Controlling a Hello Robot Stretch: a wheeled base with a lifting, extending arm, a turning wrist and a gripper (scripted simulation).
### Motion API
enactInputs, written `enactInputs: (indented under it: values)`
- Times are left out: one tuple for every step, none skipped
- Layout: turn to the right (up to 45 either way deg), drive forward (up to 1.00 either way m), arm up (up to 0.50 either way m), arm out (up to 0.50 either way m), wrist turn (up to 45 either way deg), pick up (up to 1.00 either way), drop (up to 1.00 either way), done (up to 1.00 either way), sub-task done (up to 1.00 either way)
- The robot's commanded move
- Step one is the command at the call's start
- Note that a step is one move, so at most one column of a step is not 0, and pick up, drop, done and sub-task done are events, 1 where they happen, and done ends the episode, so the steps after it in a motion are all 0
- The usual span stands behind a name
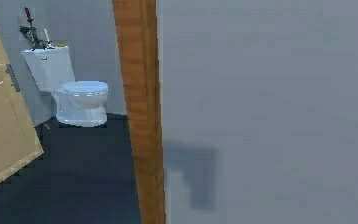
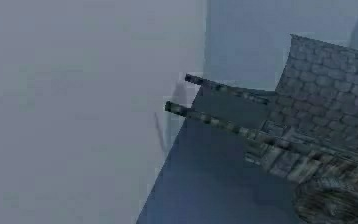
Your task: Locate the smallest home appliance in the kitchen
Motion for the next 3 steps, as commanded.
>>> enactInputs:
  values:
    - [-45.0,0.00,0.00,0.00,0.0,0.00,0.00,0.00,0.00]
    - [-27.0,0.00,0.00,0.00,0.0,0.00,0.00,0.00,0.00]
    - [0.0,0.60,0.00,0.00,0.0,0.00,0.00,0.00,0.00]
